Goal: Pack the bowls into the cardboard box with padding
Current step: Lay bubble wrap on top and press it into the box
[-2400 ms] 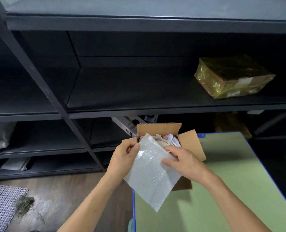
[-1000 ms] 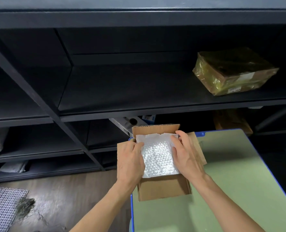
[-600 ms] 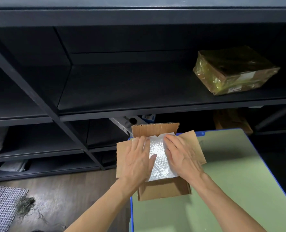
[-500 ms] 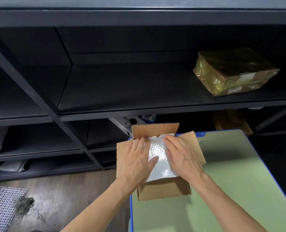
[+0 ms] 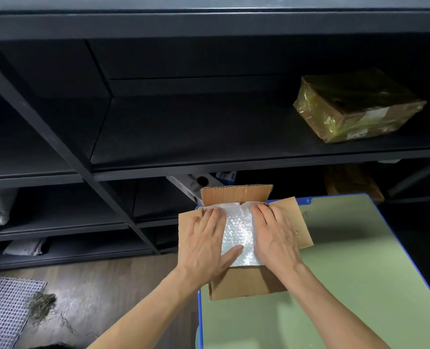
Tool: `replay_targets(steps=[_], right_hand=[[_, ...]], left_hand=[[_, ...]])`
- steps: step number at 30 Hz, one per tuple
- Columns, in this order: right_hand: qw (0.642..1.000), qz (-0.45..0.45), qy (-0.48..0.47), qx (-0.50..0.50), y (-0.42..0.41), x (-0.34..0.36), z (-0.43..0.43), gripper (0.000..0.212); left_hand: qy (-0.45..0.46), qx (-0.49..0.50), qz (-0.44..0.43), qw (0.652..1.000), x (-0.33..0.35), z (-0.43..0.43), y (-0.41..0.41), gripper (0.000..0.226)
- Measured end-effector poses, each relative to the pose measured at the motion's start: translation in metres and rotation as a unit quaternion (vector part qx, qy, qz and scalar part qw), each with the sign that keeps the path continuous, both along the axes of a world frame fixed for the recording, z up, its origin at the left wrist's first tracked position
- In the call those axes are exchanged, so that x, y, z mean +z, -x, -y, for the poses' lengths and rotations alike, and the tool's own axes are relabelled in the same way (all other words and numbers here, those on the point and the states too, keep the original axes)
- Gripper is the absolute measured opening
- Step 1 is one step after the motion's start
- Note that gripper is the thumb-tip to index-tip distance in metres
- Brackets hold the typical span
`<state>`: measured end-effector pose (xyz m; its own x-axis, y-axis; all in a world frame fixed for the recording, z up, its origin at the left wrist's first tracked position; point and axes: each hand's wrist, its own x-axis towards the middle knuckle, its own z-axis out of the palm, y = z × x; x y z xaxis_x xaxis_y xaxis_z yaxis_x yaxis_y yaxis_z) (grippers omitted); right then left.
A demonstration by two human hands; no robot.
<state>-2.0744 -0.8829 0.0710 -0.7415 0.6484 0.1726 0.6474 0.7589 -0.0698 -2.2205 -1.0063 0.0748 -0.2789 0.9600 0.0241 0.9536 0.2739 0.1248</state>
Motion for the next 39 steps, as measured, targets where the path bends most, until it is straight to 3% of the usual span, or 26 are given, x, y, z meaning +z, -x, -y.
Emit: replay_targets(steps=[6, 14, 20, 24, 32, 39], right_hand=[[1.0, 0.022, 0.003, 0.0, -0.003, 0.0, -0.006, 0.048], [0.998, 0.052, 0.021, -0.021, 0.006, 0.014, -0.012, 0.05], [0.997, 0.068, 0.006, -0.017, 0.0, 0.015, -0.015, 0.045], [0.998, 0.061, -0.008, -0.012, -0.009, 0.013, -0.011, 0.043], [0.995, 0.103, -0.004, 0.009, -0.002, 0.017, -0.022, 0.041], [0.989, 0.127, 0.023, 0.07, -0.016, 0.02, -0.034, 0.05]], left_hand=[[0.006, 0.003, 0.001, 1.0, -0.003, -0.005, 0.004, 0.093], [0.052, 0.011, -0.034, 0.998, 0.001, -0.018, 0.016, 0.099], [-0.006, 0.007, -0.008, 1.0, -0.006, -0.014, 0.02, 0.079], [-0.019, -0.022, -0.021, 0.999, -0.01, -0.004, 0.019, 0.086], [0.08, -0.085, -0.062, 0.991, 0.004, -0.009, 0.041, 0.111], [0.163, -0.151, 0.005, 0.975, 0.027, -0.012, 0.059, 0.1]])
